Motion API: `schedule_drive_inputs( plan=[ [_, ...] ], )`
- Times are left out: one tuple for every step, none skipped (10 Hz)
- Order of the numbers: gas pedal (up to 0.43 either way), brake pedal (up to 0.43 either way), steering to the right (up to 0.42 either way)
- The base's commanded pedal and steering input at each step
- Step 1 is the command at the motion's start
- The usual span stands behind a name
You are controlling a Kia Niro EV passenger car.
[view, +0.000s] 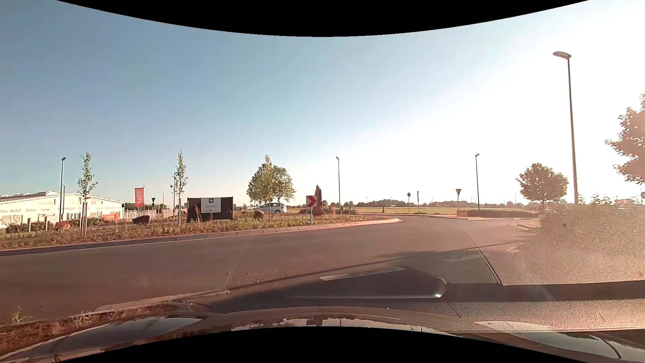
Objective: Follow the waypoints while adhering to traffic rules and regulations
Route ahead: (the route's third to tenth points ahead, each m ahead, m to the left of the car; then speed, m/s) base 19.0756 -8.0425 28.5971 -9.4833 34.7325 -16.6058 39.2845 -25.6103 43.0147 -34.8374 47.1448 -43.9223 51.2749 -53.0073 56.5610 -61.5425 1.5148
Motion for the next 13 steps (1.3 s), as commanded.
schedule_drive_inputs(
  plan=[
    [0.0, 0.177, -0.007],
    [0.0, 0.061, -0.004],
    [0.0, 0.0, -0.001],
    [0.0, 0.0, 0.0],
    [0.189, 0.0, 0.0],
    [0.311, 0.0, 0.0],
    [0.331, 0.0, 0.0],
    [0.358, 0.0, 0.0],
    [0.409, 0.0, 0.0],
    [0.449, 0.0, 0.0],
    [0.469, 0.0, 0.0],
    [0.469, 0.0, 0.0],
    [0.469, 0.0, 0.0]
  ],
)
